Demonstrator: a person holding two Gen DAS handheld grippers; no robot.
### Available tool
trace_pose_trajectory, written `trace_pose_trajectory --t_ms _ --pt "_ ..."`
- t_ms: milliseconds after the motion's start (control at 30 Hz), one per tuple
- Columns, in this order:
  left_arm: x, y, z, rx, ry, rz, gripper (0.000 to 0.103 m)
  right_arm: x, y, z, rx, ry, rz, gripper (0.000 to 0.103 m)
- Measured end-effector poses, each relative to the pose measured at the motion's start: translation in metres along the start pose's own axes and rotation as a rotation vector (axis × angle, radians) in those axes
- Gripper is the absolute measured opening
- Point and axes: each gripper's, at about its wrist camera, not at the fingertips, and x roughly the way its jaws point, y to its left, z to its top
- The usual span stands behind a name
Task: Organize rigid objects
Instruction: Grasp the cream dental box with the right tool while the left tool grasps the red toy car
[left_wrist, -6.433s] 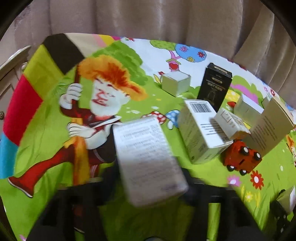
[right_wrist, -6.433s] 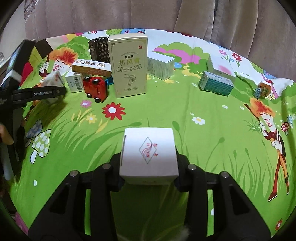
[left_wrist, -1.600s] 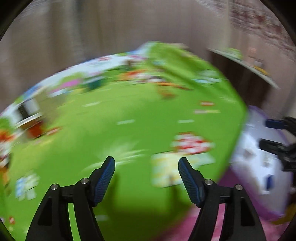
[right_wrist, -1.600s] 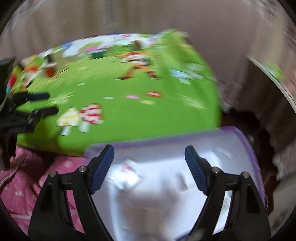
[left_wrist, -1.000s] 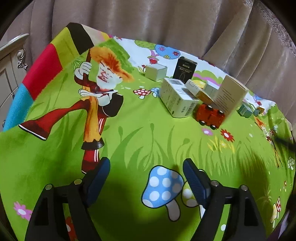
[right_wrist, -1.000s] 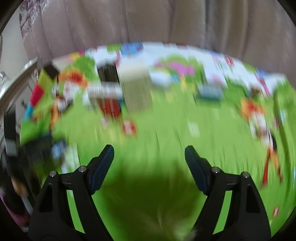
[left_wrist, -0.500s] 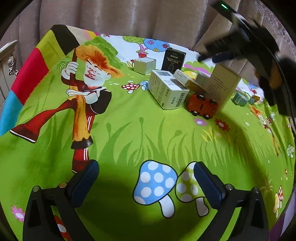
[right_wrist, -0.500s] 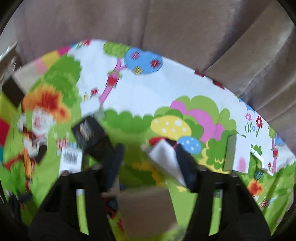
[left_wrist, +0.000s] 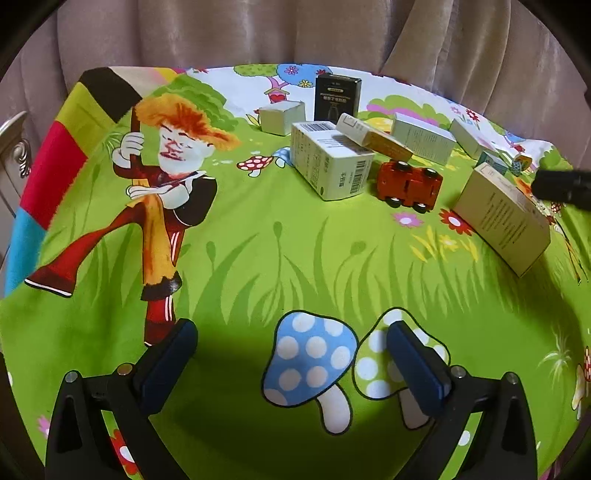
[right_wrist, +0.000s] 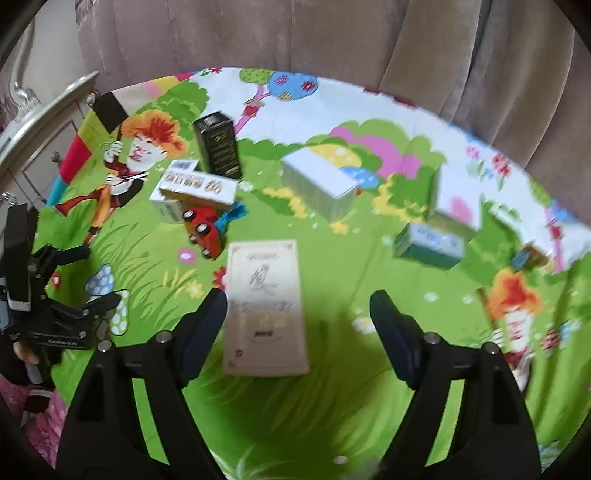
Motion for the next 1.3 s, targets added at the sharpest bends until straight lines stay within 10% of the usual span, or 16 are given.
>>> trace_pose_trajectory --t_ms 233,333,533,900,967,1033,1300 --pt "0.000 0.002 0.001 -0.024 0.018 0.018 0.103 0.047 0.007 -0.012 -0.022 0.045 0.022 0.083" --pt "0.001 -0.007 0.007 -0.074 0.050 0.038 0.103 0.048 0.004 -0.022 0.000 0.013 0.040 0.055" --pt "0.014 -0.056 0.035 -0.151 0.015 -0.086 0.103 0.024 0.005 -0.053 0.012 -0.016 -0.153 0.054" --pt "0.075 -0.110 0.104 -0.277 0.027 0.213 0.103 0.009 0.003 -0.092 0.139 -0.067 -0.082 0.056" --pt "0.072 -0.109 0.101 -0.263 0.016 0.197 0.099 0.010 0.006 -0.094 0.134 -0.069 -0.081 0.056" --pt "0.060 -0.104 0.096 -0.218 -0.040 0.168 0.056 0.008 0.007 -0.095 0.133 -0.070 -0.075 0.056" --pt "0.004 -0.043 0.031 -0.108 -0.077 -0.122 0.055 0.001 0.027 -0.104 0.116 -0.074 -0.077 0.056"
